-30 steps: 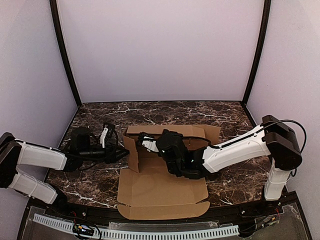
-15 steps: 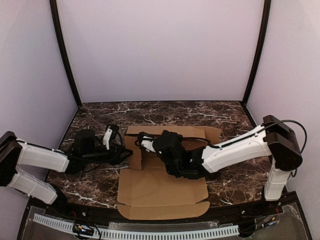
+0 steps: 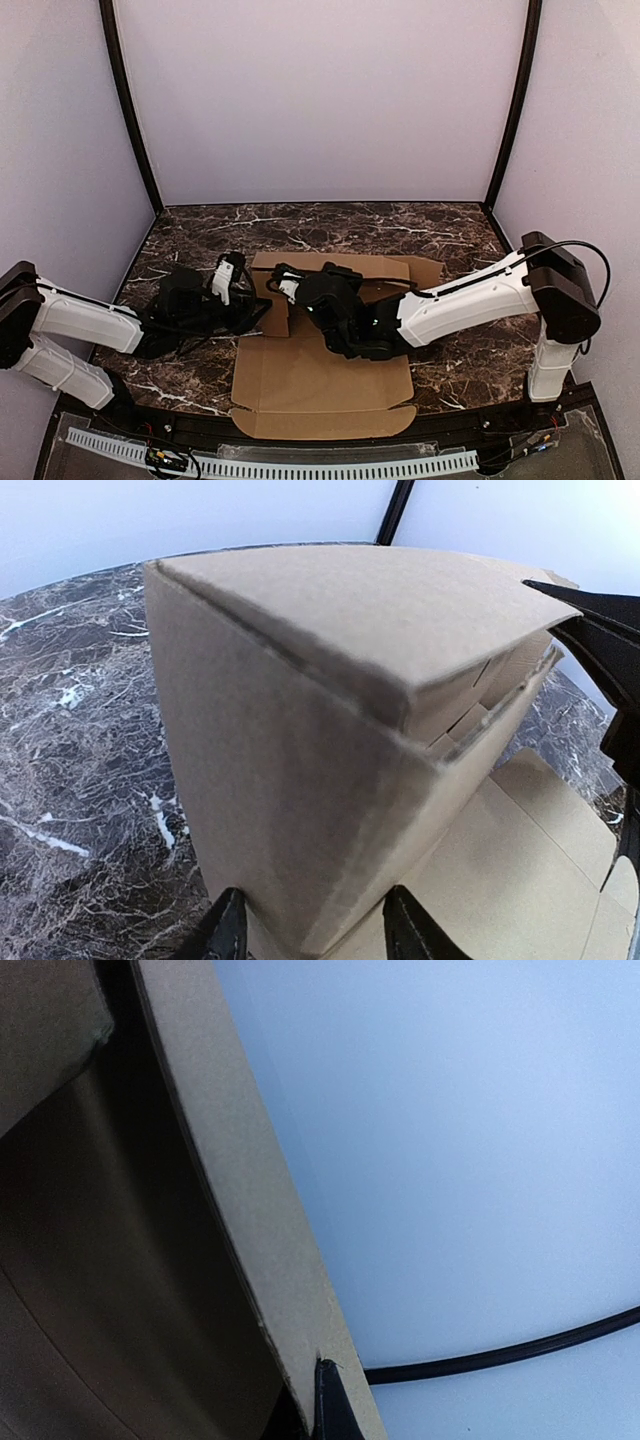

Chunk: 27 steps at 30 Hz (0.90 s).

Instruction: Fold the paper box

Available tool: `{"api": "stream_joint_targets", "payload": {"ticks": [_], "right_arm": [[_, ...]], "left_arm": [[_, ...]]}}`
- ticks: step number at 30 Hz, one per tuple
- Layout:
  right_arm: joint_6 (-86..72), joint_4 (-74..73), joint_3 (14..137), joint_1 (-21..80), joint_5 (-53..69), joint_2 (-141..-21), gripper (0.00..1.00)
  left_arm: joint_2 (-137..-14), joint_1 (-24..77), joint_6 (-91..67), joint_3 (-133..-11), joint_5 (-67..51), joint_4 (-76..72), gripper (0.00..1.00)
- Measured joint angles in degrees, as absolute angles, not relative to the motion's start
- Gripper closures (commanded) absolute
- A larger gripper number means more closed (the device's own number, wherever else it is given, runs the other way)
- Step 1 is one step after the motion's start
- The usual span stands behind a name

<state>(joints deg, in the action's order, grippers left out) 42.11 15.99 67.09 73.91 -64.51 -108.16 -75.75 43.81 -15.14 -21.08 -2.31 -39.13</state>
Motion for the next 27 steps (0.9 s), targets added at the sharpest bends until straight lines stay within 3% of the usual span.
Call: {"api": "stream_joint_targets", "payload": {"ticks": [12,27], "right_arm": [[37.89,14.0,67.13,75.61,-66.13,-108.29,1.0],[32.58,10.2,68.51,77.32,-68.27,-109.1,1.0]], "left_arm": [[-75.24,46.94,-15.03,-20.51,9.56,-38.94,0.57],[-77.6,48.73,-14.68,-21.1,16.4,-40.73,0.55]]}}
